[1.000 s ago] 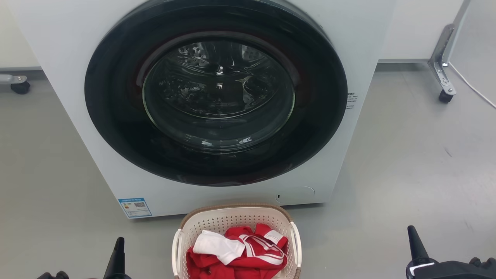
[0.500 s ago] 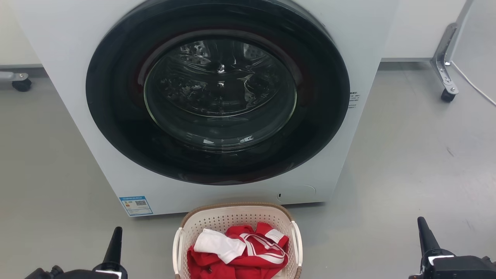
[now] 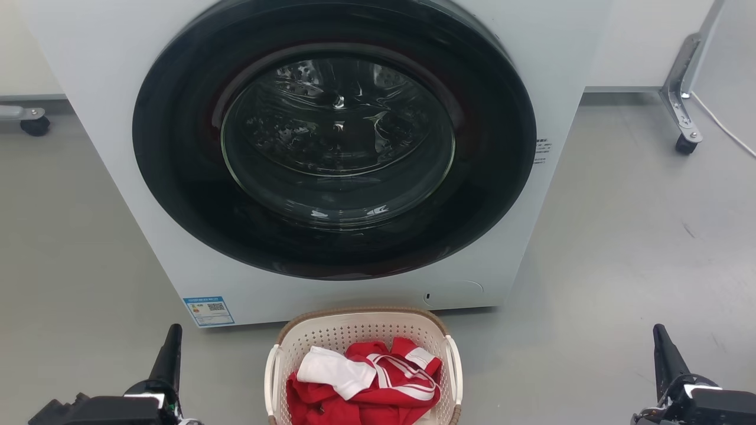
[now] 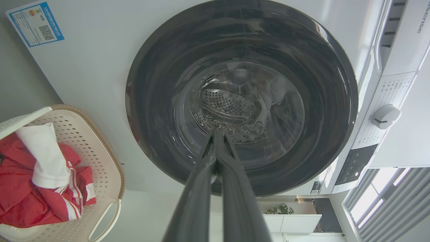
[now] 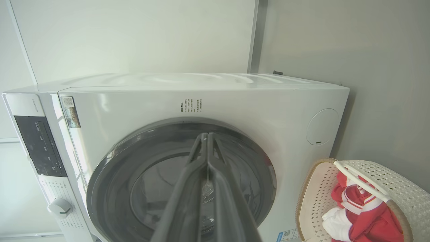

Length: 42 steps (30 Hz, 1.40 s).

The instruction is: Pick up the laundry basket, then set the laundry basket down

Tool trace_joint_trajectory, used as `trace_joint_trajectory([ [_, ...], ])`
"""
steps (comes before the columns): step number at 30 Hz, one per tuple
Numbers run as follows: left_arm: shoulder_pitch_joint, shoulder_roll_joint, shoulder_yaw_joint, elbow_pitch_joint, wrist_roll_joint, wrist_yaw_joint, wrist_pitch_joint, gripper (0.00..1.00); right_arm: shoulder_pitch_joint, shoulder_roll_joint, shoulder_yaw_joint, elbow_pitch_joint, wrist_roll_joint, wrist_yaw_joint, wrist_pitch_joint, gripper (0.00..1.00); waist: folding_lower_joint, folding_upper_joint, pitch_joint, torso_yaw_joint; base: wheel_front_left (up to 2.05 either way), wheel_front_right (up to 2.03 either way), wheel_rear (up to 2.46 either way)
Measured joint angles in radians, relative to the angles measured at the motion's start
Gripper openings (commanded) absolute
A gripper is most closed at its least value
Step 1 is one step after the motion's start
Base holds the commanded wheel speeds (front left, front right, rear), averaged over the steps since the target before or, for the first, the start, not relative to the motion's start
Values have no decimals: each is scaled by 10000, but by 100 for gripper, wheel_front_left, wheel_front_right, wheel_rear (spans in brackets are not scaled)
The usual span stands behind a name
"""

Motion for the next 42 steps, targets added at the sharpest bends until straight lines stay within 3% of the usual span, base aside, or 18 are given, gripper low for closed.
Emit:
trace_joint_trajectory([
  [5, -122, -27, 46, 71, -487, -79, 92, 0, -133, 10, -123, 31, 422, 71, 107, 0, 0, -1, 9, 9, 0, 0, 0],
  [42, -122, -36, 48, 90, -497, -79, 90, 0, -167, 13, -125, 33, 424, 79, 107, 0, 0, -1, 8, 9, 0, 0, 0],
])
